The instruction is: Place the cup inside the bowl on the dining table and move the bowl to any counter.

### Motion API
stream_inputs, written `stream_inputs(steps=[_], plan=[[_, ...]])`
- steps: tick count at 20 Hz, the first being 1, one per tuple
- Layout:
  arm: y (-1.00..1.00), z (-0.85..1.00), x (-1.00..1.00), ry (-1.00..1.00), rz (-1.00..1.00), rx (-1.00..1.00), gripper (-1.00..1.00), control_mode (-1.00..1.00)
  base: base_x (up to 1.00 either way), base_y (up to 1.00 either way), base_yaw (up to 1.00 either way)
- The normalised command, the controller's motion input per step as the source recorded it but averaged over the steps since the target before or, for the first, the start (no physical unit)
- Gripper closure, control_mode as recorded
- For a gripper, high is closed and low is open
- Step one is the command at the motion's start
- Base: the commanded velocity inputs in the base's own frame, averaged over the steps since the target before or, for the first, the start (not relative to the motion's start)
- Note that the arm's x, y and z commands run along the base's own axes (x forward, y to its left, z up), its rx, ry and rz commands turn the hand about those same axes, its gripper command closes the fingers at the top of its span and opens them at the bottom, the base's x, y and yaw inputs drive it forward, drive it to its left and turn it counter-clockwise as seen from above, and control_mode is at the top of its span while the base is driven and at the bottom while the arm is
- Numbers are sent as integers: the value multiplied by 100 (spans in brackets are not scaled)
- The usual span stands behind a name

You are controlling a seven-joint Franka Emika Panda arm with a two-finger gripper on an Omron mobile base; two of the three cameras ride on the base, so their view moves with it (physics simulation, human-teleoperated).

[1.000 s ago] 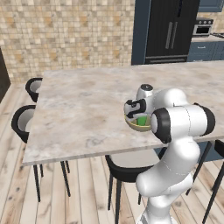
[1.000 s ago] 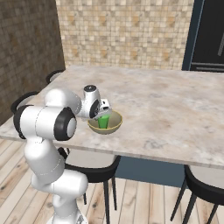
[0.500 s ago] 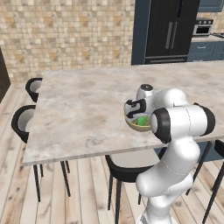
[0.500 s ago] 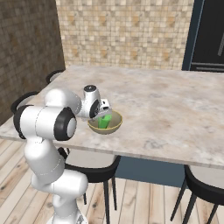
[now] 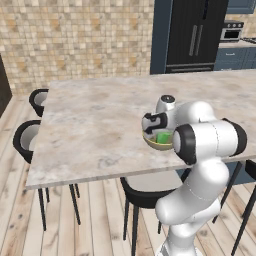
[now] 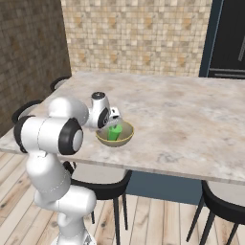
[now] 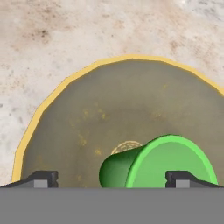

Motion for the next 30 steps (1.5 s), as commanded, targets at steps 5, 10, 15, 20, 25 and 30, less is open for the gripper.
stream_inputs(steps=[5, 10, 15, 20, 25, 30], plan=[[0, 37, 0, 0, 3, 0, -100, -100, 0, 0, 0], [0, 35, -6, 0, 1, 0, -100, -100, 0, 0, 0], [0, 16, -18, 0, 0, 0, -100, -100, 0, 0, 0], [-9, 7, -17, 7, -4, 0, -100, -100, 0, 0, 0], [-22, 0, -5, 11, -12, 0, -100, -100, 0, 0, 0], [-25, 0, 0, 3, -15, 1, -100, -100, 0, 0, 0]])
